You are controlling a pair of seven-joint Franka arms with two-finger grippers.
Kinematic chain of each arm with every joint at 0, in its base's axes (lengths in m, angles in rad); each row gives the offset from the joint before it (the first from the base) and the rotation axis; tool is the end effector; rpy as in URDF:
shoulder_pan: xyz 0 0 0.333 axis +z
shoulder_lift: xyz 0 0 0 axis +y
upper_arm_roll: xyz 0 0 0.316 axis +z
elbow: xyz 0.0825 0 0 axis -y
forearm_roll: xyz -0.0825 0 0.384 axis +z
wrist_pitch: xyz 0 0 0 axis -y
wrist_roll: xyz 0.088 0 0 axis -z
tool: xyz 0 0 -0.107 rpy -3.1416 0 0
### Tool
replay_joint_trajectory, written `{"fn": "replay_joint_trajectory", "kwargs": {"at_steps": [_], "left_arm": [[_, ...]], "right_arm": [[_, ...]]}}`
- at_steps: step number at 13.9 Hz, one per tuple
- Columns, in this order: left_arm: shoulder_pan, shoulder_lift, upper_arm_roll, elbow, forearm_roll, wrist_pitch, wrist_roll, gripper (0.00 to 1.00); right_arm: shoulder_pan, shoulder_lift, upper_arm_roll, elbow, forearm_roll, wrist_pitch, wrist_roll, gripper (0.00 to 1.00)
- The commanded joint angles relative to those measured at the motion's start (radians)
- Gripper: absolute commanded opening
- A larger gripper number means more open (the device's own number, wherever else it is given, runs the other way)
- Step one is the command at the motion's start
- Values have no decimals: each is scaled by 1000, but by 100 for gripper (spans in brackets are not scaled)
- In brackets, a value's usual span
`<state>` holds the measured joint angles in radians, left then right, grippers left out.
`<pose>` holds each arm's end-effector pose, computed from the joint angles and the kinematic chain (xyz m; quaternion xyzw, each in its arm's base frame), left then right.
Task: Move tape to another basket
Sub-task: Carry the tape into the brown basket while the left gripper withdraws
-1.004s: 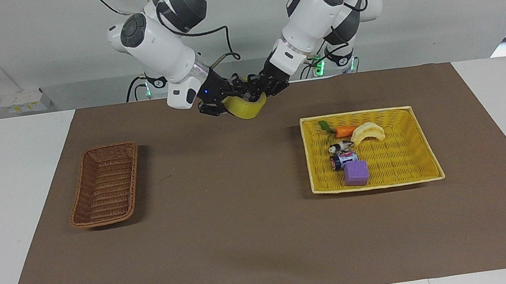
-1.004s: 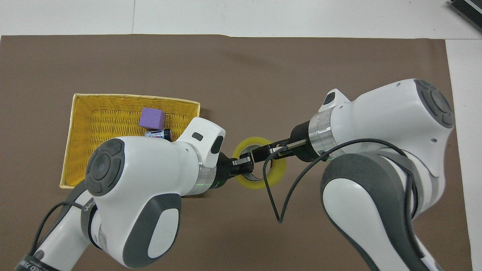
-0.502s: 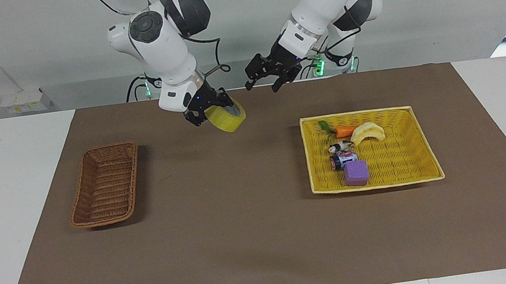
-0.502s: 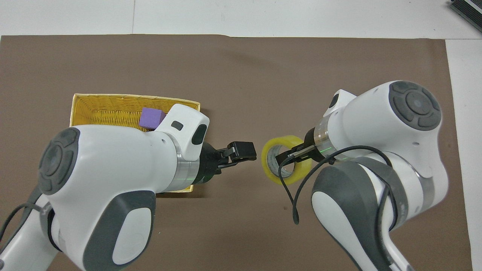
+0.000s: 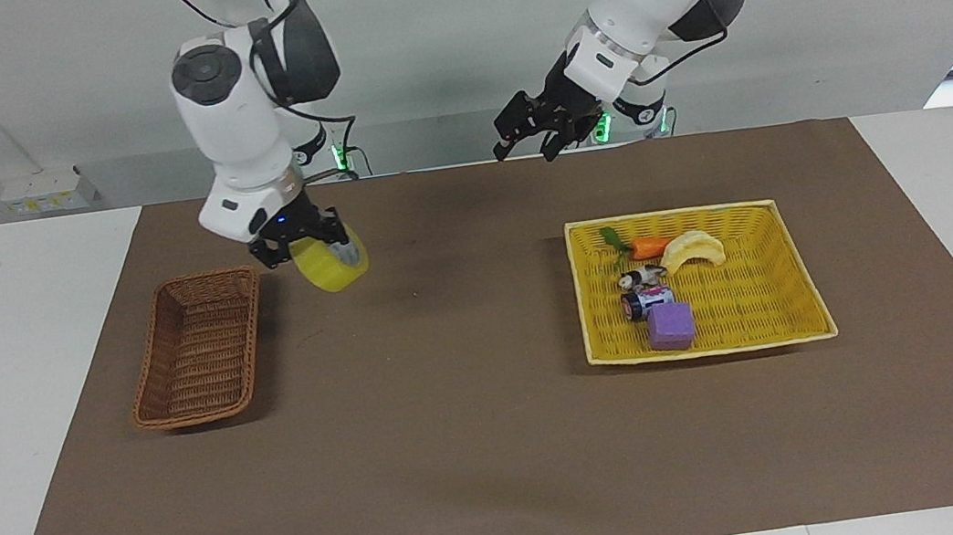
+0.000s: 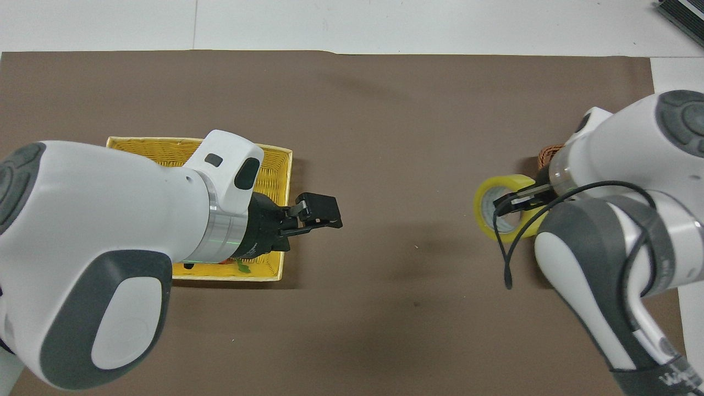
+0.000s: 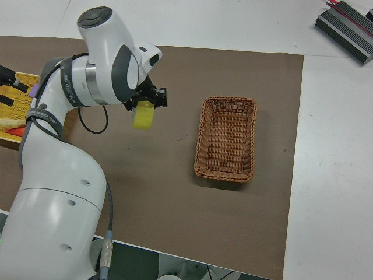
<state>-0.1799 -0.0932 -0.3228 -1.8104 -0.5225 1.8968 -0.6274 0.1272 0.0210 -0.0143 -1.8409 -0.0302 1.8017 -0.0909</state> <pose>0.4637 -0.3047 0.5972 0.9603 0.1205 -0.0546 0.2456 0.5588 0.0609 0.5040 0.9939 0.1055 -0.0299 0.0151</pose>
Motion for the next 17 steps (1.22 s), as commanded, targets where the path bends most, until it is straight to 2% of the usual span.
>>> {"fn": "replay_joint_trajectory", "kwargs": {"at_steps": [1, 4, 6, 8, 10, 12, 13, 14, 17], "left_arm": [[14, -2, -2, 54, 87, -86, -5, 100], [75, 9, -2, 127, 125, -189, 2, 100], [89, 7, -2, 158, 189, -225, 6, 100], [109, 9, 2, 184, 252, -275, 8, 100], [125, 7, 4, 186, 321, -288, 8, 100], [129, 7, 30, 183, 349, -289, 21, 100], [132, 6, 48, 180, 349, -289, 41, 100], [144, 4, 54, 174, 349, -291, 66, 100], [184, 4, 54, 172, 351, -303, 103, 100]], "right_arm": [[-148, -3, 10, -3, -20, 2, -134, 0], [-259, -3, 10, -12, -86, 25, -274, 0], [-300, 10, 10, -27, -125, 60, -294, 0], [-325, 26, 8, -61, -177, 109, -291, 0], [-348, 34, 8, -131, -185, 210, -270, 0], [-348, 63, 10, -173, -185, 271, -181, 0], [-348, 100, 10, -175, -185, 310, -182, 35], [-353, 115, 10, -173, -186, 341, -216, 99], [-348, 131, 10, -111, -186, 321, -234, 100]]}}
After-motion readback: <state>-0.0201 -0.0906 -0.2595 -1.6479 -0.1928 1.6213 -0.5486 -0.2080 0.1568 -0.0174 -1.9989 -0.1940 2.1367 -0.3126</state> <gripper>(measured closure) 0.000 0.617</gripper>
